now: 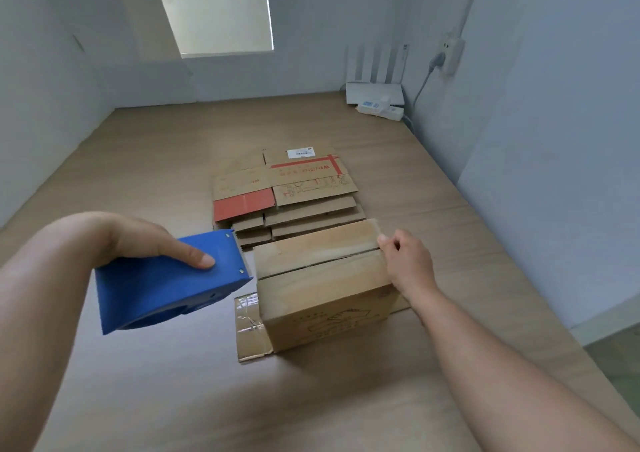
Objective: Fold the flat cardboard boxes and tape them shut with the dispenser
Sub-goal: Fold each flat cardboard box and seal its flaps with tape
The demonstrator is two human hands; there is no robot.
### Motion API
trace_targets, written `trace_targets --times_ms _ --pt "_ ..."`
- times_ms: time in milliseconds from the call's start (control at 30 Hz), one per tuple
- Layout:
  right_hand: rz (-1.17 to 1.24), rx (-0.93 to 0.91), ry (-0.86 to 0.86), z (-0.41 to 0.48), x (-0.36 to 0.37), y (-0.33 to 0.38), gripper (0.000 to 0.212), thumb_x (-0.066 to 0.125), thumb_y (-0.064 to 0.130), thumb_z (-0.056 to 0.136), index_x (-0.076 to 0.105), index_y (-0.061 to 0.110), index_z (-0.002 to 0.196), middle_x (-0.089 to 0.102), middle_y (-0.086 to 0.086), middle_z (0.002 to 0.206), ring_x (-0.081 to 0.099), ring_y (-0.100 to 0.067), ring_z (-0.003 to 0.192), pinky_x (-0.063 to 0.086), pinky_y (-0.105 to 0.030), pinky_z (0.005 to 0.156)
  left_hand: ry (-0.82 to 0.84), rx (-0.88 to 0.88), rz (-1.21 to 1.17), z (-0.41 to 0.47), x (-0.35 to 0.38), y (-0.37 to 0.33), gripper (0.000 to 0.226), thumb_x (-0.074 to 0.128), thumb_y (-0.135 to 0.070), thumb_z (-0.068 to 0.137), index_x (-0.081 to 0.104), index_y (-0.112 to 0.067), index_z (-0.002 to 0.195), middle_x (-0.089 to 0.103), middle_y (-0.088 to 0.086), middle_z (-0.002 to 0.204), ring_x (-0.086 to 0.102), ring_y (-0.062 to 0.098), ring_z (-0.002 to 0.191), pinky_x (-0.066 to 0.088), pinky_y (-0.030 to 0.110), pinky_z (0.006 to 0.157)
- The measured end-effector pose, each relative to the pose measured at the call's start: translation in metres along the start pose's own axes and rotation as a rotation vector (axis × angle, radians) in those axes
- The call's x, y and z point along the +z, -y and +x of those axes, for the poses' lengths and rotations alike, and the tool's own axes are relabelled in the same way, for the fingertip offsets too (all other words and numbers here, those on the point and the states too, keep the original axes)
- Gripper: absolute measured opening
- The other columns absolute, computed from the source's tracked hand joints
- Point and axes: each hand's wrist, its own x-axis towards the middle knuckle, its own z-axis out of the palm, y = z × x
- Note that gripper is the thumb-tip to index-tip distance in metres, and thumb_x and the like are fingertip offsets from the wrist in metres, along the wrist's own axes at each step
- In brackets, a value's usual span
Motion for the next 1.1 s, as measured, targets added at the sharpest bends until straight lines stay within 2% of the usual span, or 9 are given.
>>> trace_targets --times_ms 133,333,500,567,667,800,933,1033,1100 --pt "-0.03 -0.006 -0.008 0.0 -0.001 0.0 0.04 0.047 0.031 0.098 0.037 0.015 0.064 0.043 0.0 0.066 0.036 -0.011 0.058 0.025 -0.025 0.049 0.007 0.001 -0.092 0.018 0.006 0.017 0.089 0.086 -0.056 0.028 0.072 -0.005 0.1 0.075 0.013 0.093 0.073 0.029 0.083 0.053 0.035 0.079" --pt "-0.045 -0.002 -0.031 0.0 0.001 0.002 0.041 0.049 0.029 0.098 0.036 0.014 0.062 0.042 -0.001 0.062 0.036 -0.011 0.057 0.025 -0.027 0.049 0.001 -0.053 -0.065 0.045 0.009 0.036 0.098 0.09 -0.064 0.021 0.074 -0.01 0.101 0.076 0.009 0.092 0.073 0.028 0.086 0.052 0.039 0.093" --pt "-0.063 -0.001 -0.05 0.001 0.003 0.001 0.041 0.05 0.03 0.097 0.036 0.013 0.062 0.042 -0.002 0.062 0.035 -0.012 0.057 0.025 -0.026 0.049 -0.046 -0.093 0.003 0.055 0.021 0.016 0.099 0.088 -0.068 0.022 0.071 -0.014 0.102 0.075 0.007 0.094 0.072 0.027 0.087 0.052 0.04 0.092" --pt "-0.058 0.005 -0.056 0.001 0.003 0.001 0.041 0.049 0.03 0.097 0.035 0.013 0.062 0.042 -0.002 0.062 0.035 -0.013 0.057 0.025 -0.027 0.05 -0.141 -0.107 0.091 0.061 0.03 0.002 0.089 0.083 -0.071 0.041 0.064 -0.015 0.108 0.068 0.003 0.1 0.066 0.024 0.091 0.05 0.035 0.088" --pt "-0.064 0.004 -0.049 0.0 0.002 0.001 0.041 0.049 0.03 0.097 0.035 0.013 0.062 0.042 -0.002 0.062 0.037 -0.018 0.059 0.025 -0.028 0.05 -0.413 -0.058 0.351 0.074 0.066 -0.01 0.06 0.066 -0.066 0.073 0.058 -0.021 0.113 0.057 -0.002 0.092 0.057 0.019 0.088 0.045 0.03 0.078" --pt "-0.076 0.007 -0.04 -0.001 0.001 0.001 0.042 0.048 0.03 0.097 0.034 0.013 0.062 0.042 -0.003 0.062 0.035 -0.014 0.057 0.024 -0.029 0.049 -0.482 0.002 0.279 0.088 0.092 -0.001 0.04 0.051 -0.059 0.084 0.053 -0.021 0.096 0.054 -0.003 0.08 0.056 0.018 0.082 0.041 0.028 0.067" --pt "-0.08 -0.003 -0.042 0.0 0.001 0.001 0.041 0.047 0.031 0.098 0.035 0.013 0.063 0.043 -0.003 0.064 0.036 -0.013 0.057 0.024 -0.03 0.049 -0.624 -0.01 0.21 0.095 0.113 0.029 0.024 0.045 -0.038 0.091 0.052 -0.015 0.091 0.053 -0.002 0.072 0.052 0.014 0.066 0.037 0.025 0.056" --pt "-0.08 -0.008 -0.045 0.001 0.003 -0.001 0.041 0.048 0.031 0.097 0.037 0.013 0.062 0.044 -0.002 0.064 0.037 -0.013 0.057 0.024 -0.029 0.049 -0.649 -0.029 0.147 0.104 0.142 0.052 0.022 0.047 -0.035 0.093 0.055 -0.015 0.098 0.056 -0.002 0.077 0.056 0.016 0.073 0.041 0.025 0.059" --pt "-0.081 -0.009 -0.045 0.001 0.002 0.0 0.041 0.048 0.032 0.097 0.037 0.013 0.063 0.044 -0.003 0.063 0.037 -0.015 0.057 0.023 -0.029 0.049 -0.688 -0.04 0.072 0.105 0.154 0.058 0.022 0.046 -0.037 0.095 0.053 -0.016 0.093 0.052 -0.003 0.076 0.052 0.018 0.074 0.039 0.025 0.063"
